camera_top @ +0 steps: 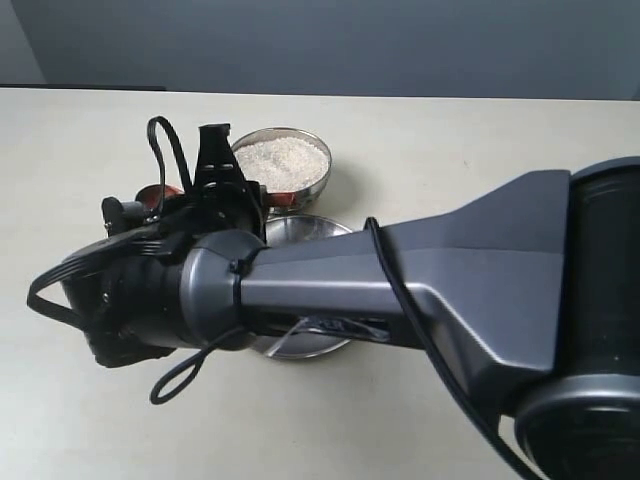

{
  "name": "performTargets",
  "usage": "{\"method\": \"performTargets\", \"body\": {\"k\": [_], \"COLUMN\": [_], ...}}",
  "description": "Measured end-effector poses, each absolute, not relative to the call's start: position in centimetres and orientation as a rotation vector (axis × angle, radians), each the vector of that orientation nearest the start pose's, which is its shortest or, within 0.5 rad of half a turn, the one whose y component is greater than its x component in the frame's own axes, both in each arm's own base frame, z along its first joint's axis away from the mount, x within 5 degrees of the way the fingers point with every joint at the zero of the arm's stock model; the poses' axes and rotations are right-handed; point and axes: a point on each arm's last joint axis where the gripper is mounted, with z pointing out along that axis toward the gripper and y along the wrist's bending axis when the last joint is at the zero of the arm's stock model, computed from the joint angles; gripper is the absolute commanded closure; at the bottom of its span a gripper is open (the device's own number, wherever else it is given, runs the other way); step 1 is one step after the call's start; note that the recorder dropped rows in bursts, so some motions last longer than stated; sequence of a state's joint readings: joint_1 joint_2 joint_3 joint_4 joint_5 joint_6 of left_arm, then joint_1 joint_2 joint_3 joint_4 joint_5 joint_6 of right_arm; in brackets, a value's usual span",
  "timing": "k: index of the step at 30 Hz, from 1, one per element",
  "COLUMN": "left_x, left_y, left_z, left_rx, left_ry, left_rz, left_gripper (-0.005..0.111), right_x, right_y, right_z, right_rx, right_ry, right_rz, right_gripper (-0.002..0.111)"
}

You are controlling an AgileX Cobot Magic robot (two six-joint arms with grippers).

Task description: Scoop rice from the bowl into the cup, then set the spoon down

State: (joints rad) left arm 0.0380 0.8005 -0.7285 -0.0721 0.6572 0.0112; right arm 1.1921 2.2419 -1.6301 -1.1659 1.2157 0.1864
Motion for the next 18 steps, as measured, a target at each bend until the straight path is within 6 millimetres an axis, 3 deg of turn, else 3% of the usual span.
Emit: {"method": "performTargets", "body": {"k": [18], "left_x": [15.43], "left_y": [0.20], "left_z": [32.39], "left_rx": [-0.067], "left_ry": [2.210], "left_rz": [-0.051], "left_gripper": [0.106], "right_x": [24.11], "right_y": [38.02], "right_z": [17.20], "right_rx": [-1.648], "right_ry": [1.680], "right_rz": [-1.163], "right_gripper": [0.109]}}
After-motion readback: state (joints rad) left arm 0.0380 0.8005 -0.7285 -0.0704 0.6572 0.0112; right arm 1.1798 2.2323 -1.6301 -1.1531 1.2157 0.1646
